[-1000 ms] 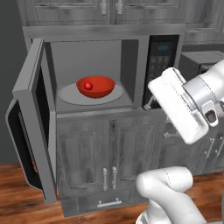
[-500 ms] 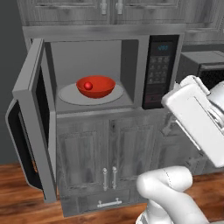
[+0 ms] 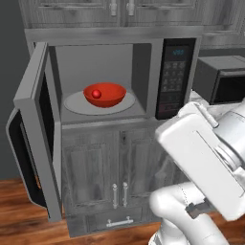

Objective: Pick the tomato from the sink and place it in the bowl. Then pick the bowl and place it in the microwave. Then close the microwave door and press the start button.

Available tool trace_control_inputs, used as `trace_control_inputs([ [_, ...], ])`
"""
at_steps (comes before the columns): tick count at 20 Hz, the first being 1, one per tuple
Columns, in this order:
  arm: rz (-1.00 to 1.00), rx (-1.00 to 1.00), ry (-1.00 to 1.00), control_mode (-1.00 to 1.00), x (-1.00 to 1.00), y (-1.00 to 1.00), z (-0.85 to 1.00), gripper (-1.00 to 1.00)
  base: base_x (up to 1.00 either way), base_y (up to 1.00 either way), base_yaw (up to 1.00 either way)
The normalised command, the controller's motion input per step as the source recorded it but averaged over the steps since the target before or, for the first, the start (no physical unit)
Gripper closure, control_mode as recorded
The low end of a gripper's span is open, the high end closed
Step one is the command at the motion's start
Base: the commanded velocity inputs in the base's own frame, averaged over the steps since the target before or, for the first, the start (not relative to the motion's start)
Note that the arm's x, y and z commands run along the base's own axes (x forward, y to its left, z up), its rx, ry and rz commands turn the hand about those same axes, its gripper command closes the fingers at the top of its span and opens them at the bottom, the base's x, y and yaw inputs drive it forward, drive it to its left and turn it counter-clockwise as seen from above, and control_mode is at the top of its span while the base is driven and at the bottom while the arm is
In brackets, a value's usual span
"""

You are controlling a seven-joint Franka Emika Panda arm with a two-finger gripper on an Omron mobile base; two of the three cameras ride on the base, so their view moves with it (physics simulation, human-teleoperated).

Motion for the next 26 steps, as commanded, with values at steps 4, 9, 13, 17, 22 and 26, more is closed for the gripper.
trace_control_inputs([
  [4, 0.00, 0.00, 0.02, -1.00, 0.00, 0.46, 0.00, -1.00, 0.00, 0.00, 0.00],
  [9, -0.04, 0.00, 0.02, -1.00, 0.13, 0.52, -0.08, -1.00, 0.00, 0.00, 0.00],
  [13, -0.14, 0.00, 0.00, -1.00, 0.26, 0.80, -0.18, -1.00, 0.00, 0.00, 0.00],
  [17, -0.27, -0.03, 0.00, -1.00, 0.46, 0.92, -0.20, -1.00, 0.00, 0.00, 0.00],
  [22, -0.34, -0.07, -0.01, -1.00, 0.43, 0.81, -0.08, -1.00, 0.00, 0.00, 0.00],
  [26, -0.35, -0.13, -0.04, -1.00, 0.67, 0.78, -0.09, -1.00, 0.00, 0.00, 0.00],
])
